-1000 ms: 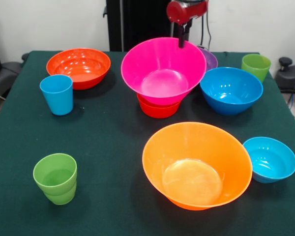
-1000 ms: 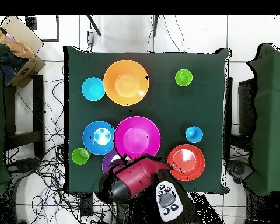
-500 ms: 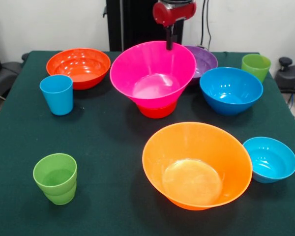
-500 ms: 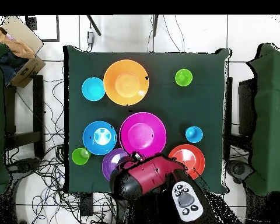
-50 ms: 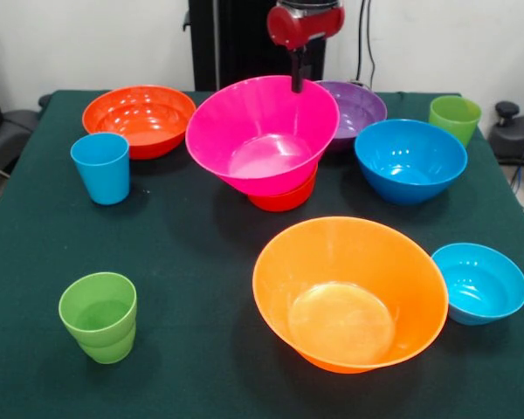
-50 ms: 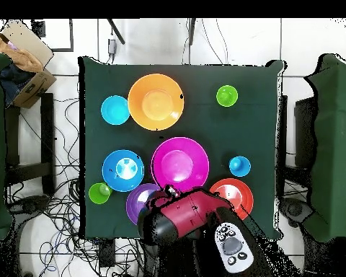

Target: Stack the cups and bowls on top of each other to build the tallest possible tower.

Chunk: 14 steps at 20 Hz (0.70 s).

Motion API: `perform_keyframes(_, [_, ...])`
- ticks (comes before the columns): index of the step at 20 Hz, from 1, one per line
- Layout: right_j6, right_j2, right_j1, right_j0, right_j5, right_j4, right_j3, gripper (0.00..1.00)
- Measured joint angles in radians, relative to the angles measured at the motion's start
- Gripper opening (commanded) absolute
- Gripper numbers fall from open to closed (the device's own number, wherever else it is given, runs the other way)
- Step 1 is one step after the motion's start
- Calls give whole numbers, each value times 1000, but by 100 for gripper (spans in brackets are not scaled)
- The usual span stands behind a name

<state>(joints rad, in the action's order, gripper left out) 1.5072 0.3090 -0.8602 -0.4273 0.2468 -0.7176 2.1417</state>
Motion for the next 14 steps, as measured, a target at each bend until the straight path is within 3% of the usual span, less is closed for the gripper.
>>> perform_keyframes(14, [0,1,20,32,0,-9,-4,0])
